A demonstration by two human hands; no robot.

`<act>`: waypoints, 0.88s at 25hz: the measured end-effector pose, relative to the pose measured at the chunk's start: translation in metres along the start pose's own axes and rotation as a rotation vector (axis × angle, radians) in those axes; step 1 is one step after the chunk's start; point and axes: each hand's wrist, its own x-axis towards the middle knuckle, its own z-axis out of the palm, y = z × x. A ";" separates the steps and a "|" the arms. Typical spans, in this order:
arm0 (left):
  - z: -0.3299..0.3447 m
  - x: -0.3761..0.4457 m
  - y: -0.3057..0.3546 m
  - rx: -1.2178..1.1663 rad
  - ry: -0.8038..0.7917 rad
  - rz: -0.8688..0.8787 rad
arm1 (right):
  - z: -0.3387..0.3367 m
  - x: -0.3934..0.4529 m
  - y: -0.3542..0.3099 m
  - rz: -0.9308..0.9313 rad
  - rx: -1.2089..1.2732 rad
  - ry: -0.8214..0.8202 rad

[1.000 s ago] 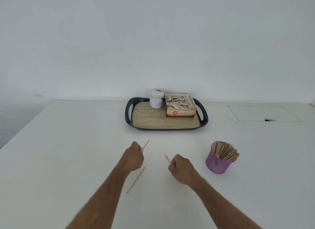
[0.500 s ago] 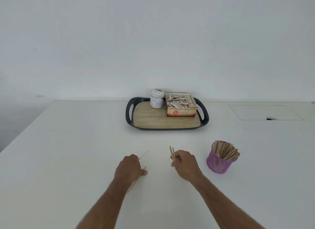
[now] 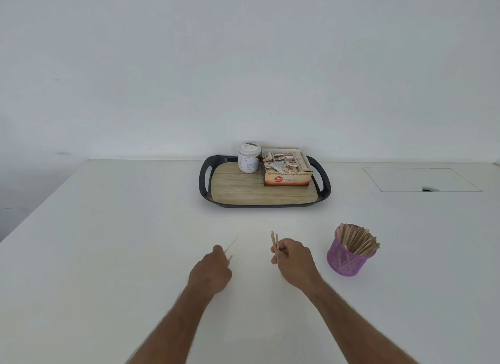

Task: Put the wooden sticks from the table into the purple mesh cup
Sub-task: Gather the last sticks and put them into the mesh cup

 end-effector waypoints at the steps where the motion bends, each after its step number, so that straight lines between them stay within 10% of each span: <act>1: -0.001 0.001 0.002 -0.074 0.025 0.006 | -0.002 0.000 0.000 -0.002 0.006 0.011; 16: -0.001 -0.012 0.157 -1.216 -0.010 0.260 | -0.106 -0.017 0.000 -0.166 0.199 0.481; 22: 0.017 -0.007 0.225 -1.309 -0.026 0.490 | -0.150 -0.020 0.027 -0.102 0.193 0.630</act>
